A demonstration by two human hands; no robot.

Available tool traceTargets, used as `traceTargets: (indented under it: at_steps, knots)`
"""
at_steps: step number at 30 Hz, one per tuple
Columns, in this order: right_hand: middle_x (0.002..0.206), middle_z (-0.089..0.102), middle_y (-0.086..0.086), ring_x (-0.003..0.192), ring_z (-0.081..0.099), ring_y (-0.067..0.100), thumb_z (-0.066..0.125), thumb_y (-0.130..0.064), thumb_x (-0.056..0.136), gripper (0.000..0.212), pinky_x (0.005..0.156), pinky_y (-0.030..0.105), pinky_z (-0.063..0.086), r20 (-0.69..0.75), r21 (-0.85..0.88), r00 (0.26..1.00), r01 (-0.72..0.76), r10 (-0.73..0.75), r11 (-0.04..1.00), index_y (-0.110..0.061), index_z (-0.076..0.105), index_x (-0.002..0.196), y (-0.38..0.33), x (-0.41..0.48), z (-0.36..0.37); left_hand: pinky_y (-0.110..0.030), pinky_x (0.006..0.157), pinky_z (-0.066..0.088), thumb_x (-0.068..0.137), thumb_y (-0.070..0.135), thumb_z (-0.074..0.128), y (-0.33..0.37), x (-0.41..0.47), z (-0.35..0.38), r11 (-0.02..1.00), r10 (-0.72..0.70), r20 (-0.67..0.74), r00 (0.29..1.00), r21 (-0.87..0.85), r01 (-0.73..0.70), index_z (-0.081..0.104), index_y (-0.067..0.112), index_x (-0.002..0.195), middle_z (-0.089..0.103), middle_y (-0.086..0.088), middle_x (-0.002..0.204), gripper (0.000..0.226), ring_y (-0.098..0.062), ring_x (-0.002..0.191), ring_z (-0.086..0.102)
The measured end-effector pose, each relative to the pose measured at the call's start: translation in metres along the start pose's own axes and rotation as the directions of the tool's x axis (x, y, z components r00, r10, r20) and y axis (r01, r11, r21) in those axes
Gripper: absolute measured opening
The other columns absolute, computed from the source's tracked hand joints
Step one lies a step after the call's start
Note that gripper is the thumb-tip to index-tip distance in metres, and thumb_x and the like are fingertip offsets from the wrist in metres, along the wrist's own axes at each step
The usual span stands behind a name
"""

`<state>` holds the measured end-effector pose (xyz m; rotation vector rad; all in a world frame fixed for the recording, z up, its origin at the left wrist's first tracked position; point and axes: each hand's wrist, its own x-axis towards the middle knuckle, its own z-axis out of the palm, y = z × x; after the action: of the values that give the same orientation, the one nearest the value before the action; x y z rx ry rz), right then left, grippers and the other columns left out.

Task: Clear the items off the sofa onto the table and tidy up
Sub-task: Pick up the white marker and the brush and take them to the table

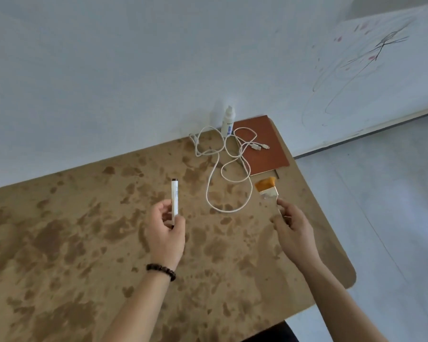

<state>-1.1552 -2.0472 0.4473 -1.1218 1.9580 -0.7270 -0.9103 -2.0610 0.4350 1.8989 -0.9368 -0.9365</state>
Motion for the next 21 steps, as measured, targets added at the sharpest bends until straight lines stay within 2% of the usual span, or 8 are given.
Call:
traceTargets:
  at_steps: [4,6,8,10,11,14,16,21]
  knots:
    - [0.091,0.065,-0.002,0.091,0.063,0.019,0.054,-0.024,0.095,0.029,0.081,0.035,0.053,0.034,0.039,0.999,-0.042,0.040,0.998,-0.048,0.055,0.110,-0.013,0.082,0.019,-0.020,0.072,0.052,0.088,0.009,0.060,0.016,0.063,0.054,0.997,0.049,0.008,0.999,0.051,-0.049,0.053,0.021,0.110,0.061,0.008,0.101,0.027,-0.005,0.086,0.060]
    - [0.093,0.065,-0.009,0.088,0.064,0.012,0.054,-0.025,0.096,0.026,0.074,0.027,0.050,0.011,0.068,0.999,-0.039,0.038,0.997,-0.042,0.057,0.115,-0.017,0.117,0.030,-0.009,0.068,0.048,0.090,0.009,0.059,0.014,0.084,0.076,0.993,0.090,0.004,0.996,0.082,-0.090,0.054,0.021,0.108,0.061,0.008,0.099,0.023,0.000,0.082,0.060]
    - [0.101,0.064,-0.013,0.093,0.062,0.005,0.052,-0.025,0.098,0.029,0.077,0.019,0.047,-0.020,0.077,0.999,-0.028,0.030,0.997,-0.033,0.056,0.126,-0.016,0.147,0.042,-0.007,0.064,0.046,0.091,0.010,0.058,0.004,0.099,0.095,0.985,0.113,-0.025,0.993,0.136,-0.109,0.055,0.019,0.107,0.061,0.006,0.100,0.019,0.003,0.079,0.058]
    - [0.116,0.062,-0.011,0.104,0.058,0.005,0.049,-0.025,0.099,0.034,0.090,0.024,0.047,-0.009,0.004,1.000,-0.005,0.005,1.000,-0.027,0.052,0.134,-0.009,0.168,0.053,-0.013,0.064,0.047,0.092,0.014,0.057,-0.011,0.107,0.111,0.971,0.095,0.000,0.995,0.218,-0.093,0.056,0.018,0.110,0.060,0.004,0.106,0.018,0.002,0.078,0.057]
    - [0.126,0.059,-0.007,0.113,0.054,0.011,0.048,-0.026,0.100,0.037,0.097,0.028,0.044,0.029,-0.091,0.999,0.029,-0.027,0.995,-0.025,0.049,0.137,-0.002,0.176,0.057,-0.015,0.068,0.046,0.093,0.017,0.056,-0.020,0.108,0.118,0.958,0.079,0.049,0.996,0.274,-0.089,0.057,0.017,0.113,0.059,0.004,0.109,0.020,-0.001,0.081,0.057]
    - [0.139,0.048,0.007,0.127,0.039,0.029,0.045,-0.022,0.101,0.046,0.104,0.037,0.033,0.164,-0.366,0.979,0.177,-0.124,0.914,-0.018,0.041,0.146,0.019,0.185,0.063,-0.020,0.088,0.035,0.091,0.014,0.056,-0.045,0.105,0.130,0.873,0.142,0.194,0.971,0.438,-0.216,0.061,0.014,0.119,0.061,0.001,0.116,0.028,-0.019,0.106,0.055]
    - [0.139,0.045,0.009,0.127,0.036,0.032,0.047,-0.020,0.100,0.049,0.105,0.040,0.034,0.211,-0.408,0.964,0.238,-0.163,0.881,-0.021,0.037,0.148,0.026,0.185,0.061,-0.020,0.093,0.031,0.090,0.010,0.056,-0.050,0.103,0.131,0.836,0.179,0.229,0.957,0.477,-0.271,0.061,0.013,0.121,0.062,0.000,0.121,0.032,-0.024,0.110,0.052]
    - [0.151,0.035,0.009,0.139,0.028,0.031,0.047,-0.030,0.100,0.059,0.112,0.042,0.027,0.315,-0.419,0.944,0.231,-0.098,0.878,-0.019,0.024,0.153,0.014,0.187,0.046,-0.019,0.097,0.033,0.096,0.021,0.052,-0.031,0.099,0.117,0.895,0.103,0.245,0.964,0.401,-0.197,0.052,0.014,0.133,0.056,0.001,0.132,0.037,-0.016,0.122,0.049]
